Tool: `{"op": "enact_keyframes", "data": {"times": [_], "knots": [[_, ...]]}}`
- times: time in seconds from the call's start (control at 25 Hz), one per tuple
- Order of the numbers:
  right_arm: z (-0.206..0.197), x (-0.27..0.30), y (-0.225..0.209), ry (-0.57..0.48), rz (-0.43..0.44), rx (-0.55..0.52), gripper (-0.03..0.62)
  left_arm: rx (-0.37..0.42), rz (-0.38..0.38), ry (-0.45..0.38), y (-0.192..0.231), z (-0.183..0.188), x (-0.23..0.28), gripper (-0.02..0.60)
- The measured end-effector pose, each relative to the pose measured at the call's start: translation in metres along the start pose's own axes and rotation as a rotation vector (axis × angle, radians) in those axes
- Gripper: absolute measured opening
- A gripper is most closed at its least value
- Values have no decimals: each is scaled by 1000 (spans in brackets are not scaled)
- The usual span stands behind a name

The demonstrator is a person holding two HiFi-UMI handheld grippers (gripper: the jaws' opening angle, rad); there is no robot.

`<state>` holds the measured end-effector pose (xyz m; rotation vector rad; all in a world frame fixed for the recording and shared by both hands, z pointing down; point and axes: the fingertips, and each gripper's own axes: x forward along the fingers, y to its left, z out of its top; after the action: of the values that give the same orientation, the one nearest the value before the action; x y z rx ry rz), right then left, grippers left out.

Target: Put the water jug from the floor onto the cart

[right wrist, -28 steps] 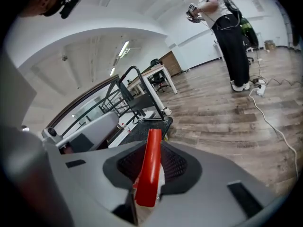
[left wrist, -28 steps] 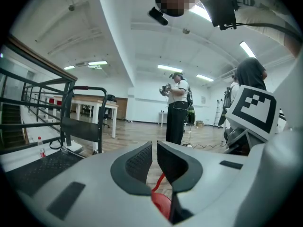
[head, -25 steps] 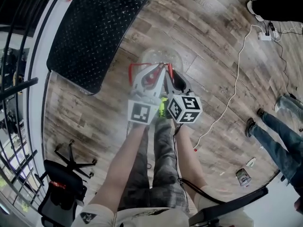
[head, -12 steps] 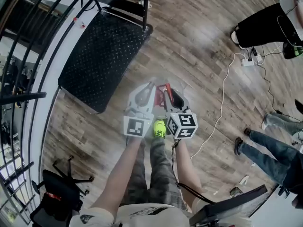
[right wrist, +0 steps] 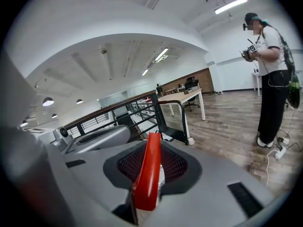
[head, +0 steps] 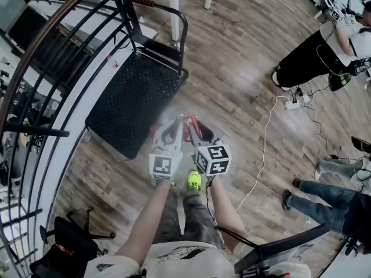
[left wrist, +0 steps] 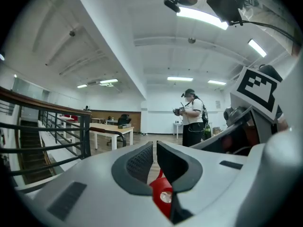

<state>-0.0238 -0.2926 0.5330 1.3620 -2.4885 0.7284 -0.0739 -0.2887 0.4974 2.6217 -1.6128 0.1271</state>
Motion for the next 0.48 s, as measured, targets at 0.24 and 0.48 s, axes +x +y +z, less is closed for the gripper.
{"op": "enact_keyframes", "data": {"times": [0.24,0.48], "knots": [[61,-36,35,-48,73,-66,94,74,62,-55,-2,84,-19,14],[101,-59,58,-77,114,-107,94,138,110,-171,2,158,-33,12]]}}
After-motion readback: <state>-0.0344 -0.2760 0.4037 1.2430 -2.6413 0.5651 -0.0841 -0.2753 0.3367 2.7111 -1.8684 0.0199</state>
